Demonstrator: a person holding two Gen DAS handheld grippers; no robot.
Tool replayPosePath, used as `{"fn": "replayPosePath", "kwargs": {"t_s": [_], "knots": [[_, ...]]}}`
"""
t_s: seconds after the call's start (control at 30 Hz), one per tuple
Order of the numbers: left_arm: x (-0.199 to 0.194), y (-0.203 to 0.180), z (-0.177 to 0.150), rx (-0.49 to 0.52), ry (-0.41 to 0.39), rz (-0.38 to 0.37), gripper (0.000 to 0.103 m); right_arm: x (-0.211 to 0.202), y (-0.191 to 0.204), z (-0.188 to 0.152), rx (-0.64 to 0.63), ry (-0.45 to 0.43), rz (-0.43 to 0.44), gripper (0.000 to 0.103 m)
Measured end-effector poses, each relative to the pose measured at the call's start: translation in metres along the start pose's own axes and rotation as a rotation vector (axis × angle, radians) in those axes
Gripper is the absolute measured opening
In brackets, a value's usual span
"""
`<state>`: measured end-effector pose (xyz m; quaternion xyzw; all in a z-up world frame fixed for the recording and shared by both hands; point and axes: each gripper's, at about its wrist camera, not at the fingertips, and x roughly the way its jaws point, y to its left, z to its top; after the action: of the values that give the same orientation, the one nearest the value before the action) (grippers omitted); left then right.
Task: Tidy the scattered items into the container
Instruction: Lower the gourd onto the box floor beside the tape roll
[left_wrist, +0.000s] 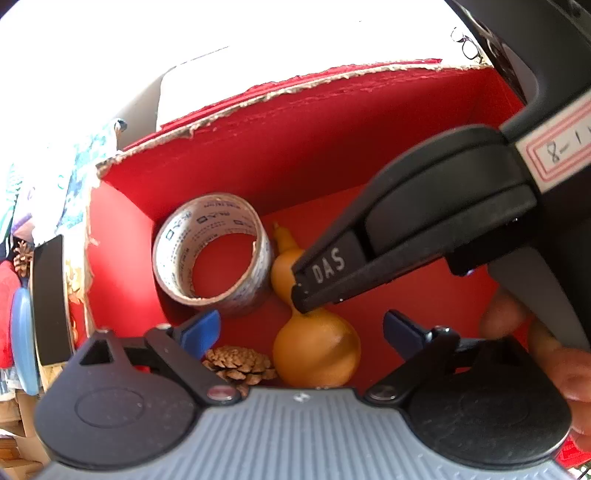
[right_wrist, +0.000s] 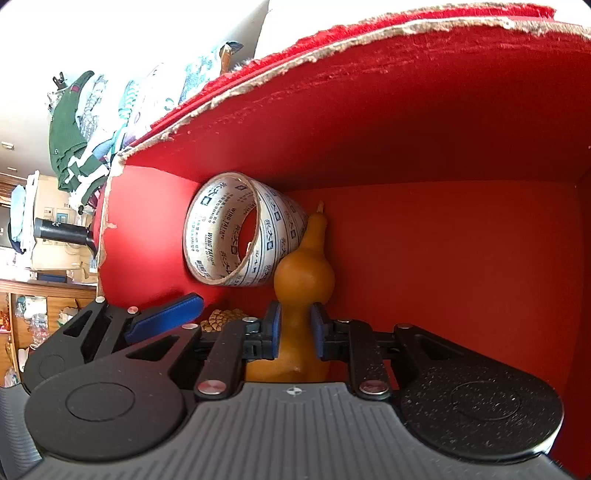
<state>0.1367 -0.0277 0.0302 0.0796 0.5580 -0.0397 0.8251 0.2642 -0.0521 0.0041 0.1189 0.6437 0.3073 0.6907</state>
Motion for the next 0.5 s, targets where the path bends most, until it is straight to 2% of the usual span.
{"fn": "replayPosePath", "kwargs": {"t_s": [0.2, 0.5], "knots": [[-0.005, -0.013, -0.009, 0.013, -0.003, 0.003, 0.098, -0.001, -0.001, 0.0, -0.003, -0.008, -0.015, 0.024], [-0.013, -0.03, -0.018, 0.019, -0.001, 0.001, 0.098, -0.007, 0.006, -0.006, -0.084, -0.002, -0.061, 0.024]]}}
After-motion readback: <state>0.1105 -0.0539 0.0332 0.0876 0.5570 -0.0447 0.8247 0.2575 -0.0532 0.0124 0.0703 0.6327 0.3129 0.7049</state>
